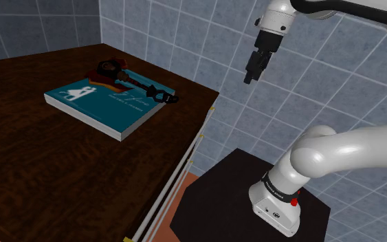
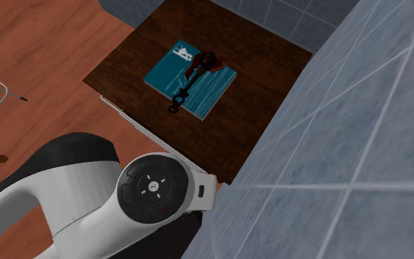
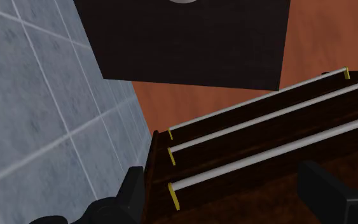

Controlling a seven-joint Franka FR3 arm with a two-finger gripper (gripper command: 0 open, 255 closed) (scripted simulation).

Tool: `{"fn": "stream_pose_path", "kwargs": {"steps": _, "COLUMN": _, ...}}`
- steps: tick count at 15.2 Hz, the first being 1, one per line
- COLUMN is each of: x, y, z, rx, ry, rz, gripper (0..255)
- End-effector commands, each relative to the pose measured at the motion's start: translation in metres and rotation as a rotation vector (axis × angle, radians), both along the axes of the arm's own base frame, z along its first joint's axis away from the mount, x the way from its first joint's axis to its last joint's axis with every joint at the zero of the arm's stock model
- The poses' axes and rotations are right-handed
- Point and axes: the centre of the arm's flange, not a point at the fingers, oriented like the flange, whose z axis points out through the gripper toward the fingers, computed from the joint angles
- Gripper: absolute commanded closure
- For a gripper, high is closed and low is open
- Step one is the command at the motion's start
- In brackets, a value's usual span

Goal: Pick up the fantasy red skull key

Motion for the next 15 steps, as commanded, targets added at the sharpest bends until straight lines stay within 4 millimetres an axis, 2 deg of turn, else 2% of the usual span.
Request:
{"fn": "stream_pose_path", "kwargs": {"steps": 1, "x": 0.000, "y": 0.000, "z": 0.000, "rx": 0.000, "ry": 0.000, "rz": 0.000, "gripper": 0}}
{"fn": "stream_pose_path", "kwargs": {"steps": 15, "x": 0.110, "y": 0.147, "z": -0.022, "rx": -0.023, "ry": -0.040, "rz": 0.147, "gripper": 0}}
